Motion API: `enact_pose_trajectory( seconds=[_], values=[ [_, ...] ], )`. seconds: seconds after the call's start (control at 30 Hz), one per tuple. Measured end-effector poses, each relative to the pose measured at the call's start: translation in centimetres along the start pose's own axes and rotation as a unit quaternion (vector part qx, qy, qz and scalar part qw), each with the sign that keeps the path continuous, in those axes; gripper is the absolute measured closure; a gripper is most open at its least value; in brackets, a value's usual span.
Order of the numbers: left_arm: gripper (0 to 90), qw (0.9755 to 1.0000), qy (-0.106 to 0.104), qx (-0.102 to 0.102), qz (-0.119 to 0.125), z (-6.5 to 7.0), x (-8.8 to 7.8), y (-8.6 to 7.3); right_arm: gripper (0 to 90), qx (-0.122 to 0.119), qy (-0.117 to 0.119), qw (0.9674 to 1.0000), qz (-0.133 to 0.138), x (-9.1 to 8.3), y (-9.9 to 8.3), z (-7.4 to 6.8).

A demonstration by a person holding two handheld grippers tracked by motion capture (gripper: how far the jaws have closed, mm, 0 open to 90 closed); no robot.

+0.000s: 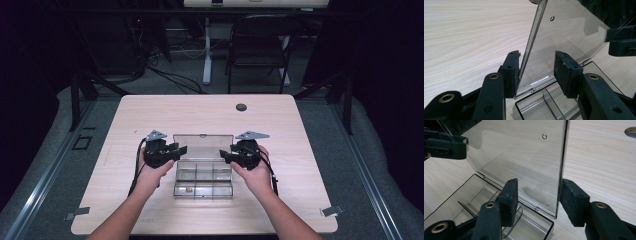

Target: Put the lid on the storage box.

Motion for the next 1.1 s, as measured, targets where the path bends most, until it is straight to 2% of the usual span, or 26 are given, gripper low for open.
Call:
enact_pose_trajectory(
  seconds=[0.53,0.87,1.1],
  values=[
    [54.7,0.9999,-0.003,0.004,0.013,0.3,-0.5,-0.2,53.1,-0.010,-0.008,0.9998,0.011,-0.2,-0.4,-0.3],
    [56.5,0.9996,-0.012,0.011,0.024,0.6,-1.9,0.4,53.3,-0.016,-0.008,0.9997,0.014,-0.4,-0.6,-0.4],
    [59.7,0.9992,-0.009,0.017,0.035,0.8,-2.7,0.7,53.2,-0.014,-0.006,0.9997,0.017,-0.4,-0.7,-0.4]
  ],
)
Point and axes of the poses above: each handheld gripper's, and its own axes: x roughly forward along the jaws, y roughly out of its top, z roughly to its right, the point moved 3 cm from there along x, roughly forward along the jaws, and after that the axes turned 3 degrees about x, right-handed, at the moved point
